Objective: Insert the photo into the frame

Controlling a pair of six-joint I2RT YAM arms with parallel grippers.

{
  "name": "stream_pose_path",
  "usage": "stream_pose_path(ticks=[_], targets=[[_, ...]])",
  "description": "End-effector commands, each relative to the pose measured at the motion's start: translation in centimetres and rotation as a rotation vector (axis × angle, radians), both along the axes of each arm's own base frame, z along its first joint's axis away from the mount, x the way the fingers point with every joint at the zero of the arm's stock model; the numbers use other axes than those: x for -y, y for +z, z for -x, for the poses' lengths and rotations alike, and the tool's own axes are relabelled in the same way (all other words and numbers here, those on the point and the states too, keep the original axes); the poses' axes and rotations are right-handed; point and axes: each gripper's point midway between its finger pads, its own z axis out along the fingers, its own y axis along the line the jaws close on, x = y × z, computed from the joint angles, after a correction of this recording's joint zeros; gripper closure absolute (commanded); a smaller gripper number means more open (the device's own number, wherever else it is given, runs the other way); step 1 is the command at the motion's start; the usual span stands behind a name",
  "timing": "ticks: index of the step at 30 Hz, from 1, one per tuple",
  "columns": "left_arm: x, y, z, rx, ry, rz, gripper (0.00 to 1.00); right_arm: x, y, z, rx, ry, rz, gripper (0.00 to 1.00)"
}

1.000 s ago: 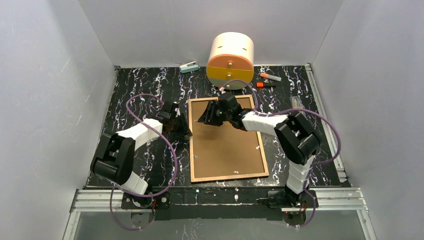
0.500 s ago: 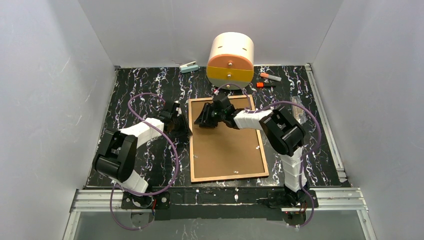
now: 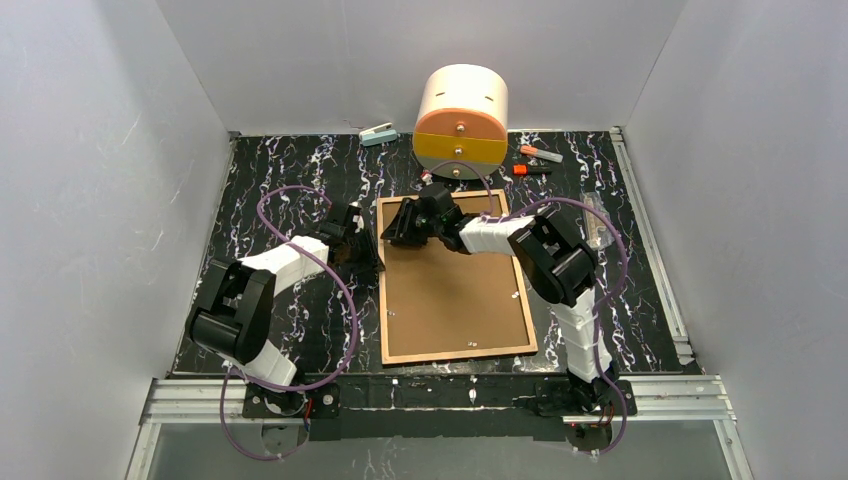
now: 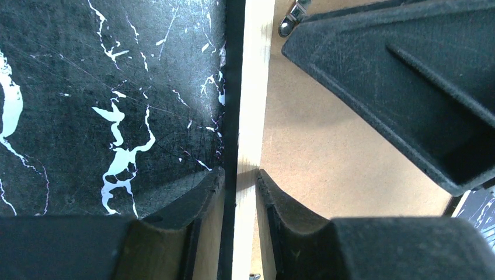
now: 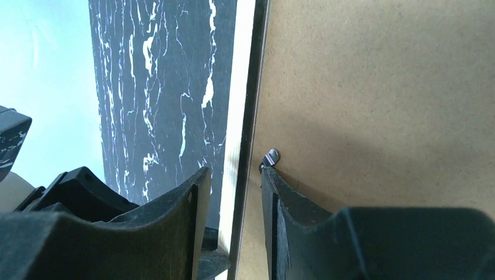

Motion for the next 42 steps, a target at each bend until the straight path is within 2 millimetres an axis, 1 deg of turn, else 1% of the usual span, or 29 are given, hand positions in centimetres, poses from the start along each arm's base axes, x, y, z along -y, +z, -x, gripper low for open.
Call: stream_pose_path(ticks=[1, 5, 7, 14, 20, 27, 31, 33, 35, 36, 39, 40, 42], targets=[[-1.6, -1.4, 1.6, -0.061, -0.007, -0.084, 0.76, 0.9, -1.7, -1.5, 0.03, -0.033, 0.073, 0.54], [-1.7, -1.4, 1.5, -0.061, -0.005, -0.087, 0.76, 0.8, -1.2, -1.5, 0.057, -0.017, 0.074, 0.53], [-1.7, -1.5, 1.5, -0.063, -0.005, -0.089, 0.76, 0.5, -0.9, -1.5, 0.069, 0.006, 0.063, 0.52], [-1.7, -1.5, 1.4, -0.063, -0.002, -0.093, 0.77, -0.6, -2.3, -0.9, 0.044, 0.087, 0.033, 0.52], [-1.9, -1.5, 1.5, -0.065, 0.003, -0.099, 0.77, -1.3, -2.4, -0.1, 0.041, 0.154, -0.005, 0.52], [-1.9, -1.6, 1.3, -0.068, 0.012, -0.101, 0.78, -1.5, -2.3, 1.1, 0.046, 0.241, -0.037, 0.54], [-1.9, -1.5, 1.3, -0.066, 0.013, -0.099, 0.78, -1.4, -2.2, 1.1, 0.043, 0.266, -0.056, 0.55], [-1.8, -1.3, 1.2, -0.062, 0.013, -0.098, 0.78, -1.2, -1.7, 0.6, 0.054, 0.261, -0.06, 0.55], [-1.9, -1.1, 1.1, -0.056, 0.016, -0.101, 0.78, -1.0, -0.4, -0.3, 0.077, 0.249, -0.071, 0.54], [-1.9, -0.9, 1.0, -0.051, 0.018, -0.102, 0.78, -0.8, 0.5, -0.9, 0.091, 0.24, -0.078, 0.54], [-1.7, 0.0, 0.4, -0.032, 0.017, -0.097, 0.74, -0.1, 4.1, -2.8, 0.147, 0.201, -0.101, 0.51], [-1.7, 0.4, 0.2, -0.022, 0.019, -0.096, 0.72, 0.4, 5.4, -3.5, 0.169, 0.179, -0.105, 0.5], [-1.5, 1.1, -0.3, -0.005, 0.022, -0.087, 0.64, 1.8, 7.3, -4.9, 0.202, 0.112, -0.092, 0.47]])
